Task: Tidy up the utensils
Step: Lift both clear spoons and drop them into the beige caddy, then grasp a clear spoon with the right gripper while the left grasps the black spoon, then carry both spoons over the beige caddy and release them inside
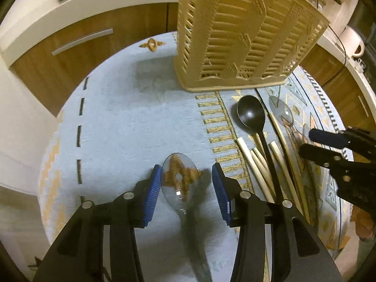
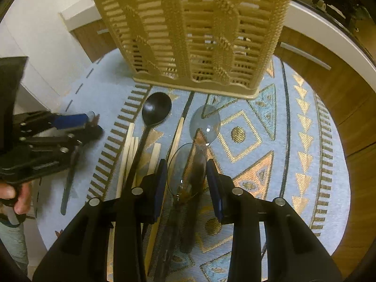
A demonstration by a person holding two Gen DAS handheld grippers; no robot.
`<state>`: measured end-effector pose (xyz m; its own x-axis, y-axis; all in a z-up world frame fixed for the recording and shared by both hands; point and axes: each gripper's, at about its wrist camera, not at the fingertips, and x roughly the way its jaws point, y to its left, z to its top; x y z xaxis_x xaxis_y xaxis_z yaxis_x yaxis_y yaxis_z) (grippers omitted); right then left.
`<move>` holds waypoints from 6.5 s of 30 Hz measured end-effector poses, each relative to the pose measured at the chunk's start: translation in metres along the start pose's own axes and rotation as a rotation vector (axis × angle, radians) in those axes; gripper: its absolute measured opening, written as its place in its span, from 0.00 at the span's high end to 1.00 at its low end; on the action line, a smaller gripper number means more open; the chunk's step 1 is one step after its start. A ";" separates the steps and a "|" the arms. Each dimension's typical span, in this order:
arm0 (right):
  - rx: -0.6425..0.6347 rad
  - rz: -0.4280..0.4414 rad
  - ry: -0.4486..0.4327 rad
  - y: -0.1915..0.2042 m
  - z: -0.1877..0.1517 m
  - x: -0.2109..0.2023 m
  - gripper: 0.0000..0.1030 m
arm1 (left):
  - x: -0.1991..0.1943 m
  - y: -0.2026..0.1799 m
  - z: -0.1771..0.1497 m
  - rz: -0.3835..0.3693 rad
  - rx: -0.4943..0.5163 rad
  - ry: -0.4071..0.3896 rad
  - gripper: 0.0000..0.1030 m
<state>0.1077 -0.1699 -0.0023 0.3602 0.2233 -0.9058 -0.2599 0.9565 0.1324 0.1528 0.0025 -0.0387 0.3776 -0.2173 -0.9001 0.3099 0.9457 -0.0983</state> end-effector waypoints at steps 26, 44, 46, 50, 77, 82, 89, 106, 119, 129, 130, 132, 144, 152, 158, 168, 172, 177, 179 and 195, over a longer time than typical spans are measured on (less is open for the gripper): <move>0.005 0.110 -0.569 -0.001 0.010 -0.169 0.70 | -0.192 -0.039 0.030 -0.199 0.038 -0.728 0.70; 0.152 -0.241 -0.930 -0.051 0.083 -0.194 0.70 | -0.180 -0.065 0.119 -0.045 -0.052 -1.015 0.70; 0.146 -0.253 -0.915 -0.052 0.085 -0.182 0.70 | -0.169 -0.065 0.126 -0.037 -0.056 -1.013 0.70; 0.137 -0.263 -0.891 -0.059 0.095 -0.162 0.70 | -0.151 -0.066 0.131 -0.012 -0.049 -1.014 0.70; 0.175 -0.080 -0.647 -0.068 0.038 -0.141 0.50 | -0.149 -0.041 0.065 -0.153 -0.036 -0.796 0.47; 0.160 -0.065 -0.593 -0.058 0.018 -0.148 0.50 | -0.165 -0.040 0.038 -0.157 -0.021 -0.761 0.47; 0.130 -0.049 -0.501 -0.043 0.003 -0.142 0.50 | -0.157 -0.044 0.018 -0.173 0.007 -0.651 0.47; 0.146 0.033 -0.199 -0.042 -0.013 -0.065 0.60 | -0.055 -0.042 0.018 -0.183 -0.025 -0.231 0.47; 0.146 0.056 -0.061 -0.037 -0.020 -0.007 0.75 | 0.009 -0.044 0.035 -0.166 -0.094 -0.083 0.47; 0.100 0.003 -0.060 -0.029 -0.022 0.009 0.78 | 0.028 -0.059 0.042 -0.081 -0.095 -0.108 0.47; 0.092 -0.004 -0.062 -0.027 -0.022 0.009 0.78 | 0.029 -0.062 0.043 -0.072 -0.091 -0.111 0.47; 0.077 -0.020 -0.065 -0.022 -0.021 0.013 0.78 | 0.031 -0.066 0.045 -0.056 -0.077 -0.114 0.47; 0.006 -0.071 -0.082 0.006 -0.027 0.024 0.79 | 0.035 -0.075 0.046 -0.035 -0.049 -0.131 0.47; 0.020 -0.075 -0.073 0.007 -0.036 0.021 0.90 | 0.040 -0.094 0.043 0.070 0.003 -0.134 0.54; 0.062 -0.041 -0.061 -0.015 -0.041 0.013 0.90 | 0.040 -0.099 0.043 0.053 -0.002 -0.130 0.65; 0.106 0.040 -0.056 -0.045 -0.068 -0.018 0.90 | -0.014 -0.095 0.019 -0.035 0.037 -0.213 0.66; 0.115 0.083 0.012 -0.053 -0.076 -0.011 0.90 | -0.028 -0.093 0.007 -0.050 0.057 -0.212 0.66; 0.136 0.117 0.045 -0.047 -0.075 -0.006 0.85 | -0.031 -0.092 -0.001 -0.045 0.075 -0.211 0.65; 0.140 0.123 0.048 -0.047 -0.069 -0.006 0.81 | -0.032 -0.083 -0.009 -0.046 0.077 -0.210 0.65; 0.000 -0.110 0.259 -0.010 -0.024 0.018 0.89 | -0.039 -0.065 -0.015 -0.062 0.058 -0.216 0.65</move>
<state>0.0957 -0.1802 -0.0295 0.1457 0.0630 -0.9873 -0.2322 0.9723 0.0278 0.1048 -0.0472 -0.0036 0.5323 -0.3266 -0.7810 0.3853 0.9150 -0.1201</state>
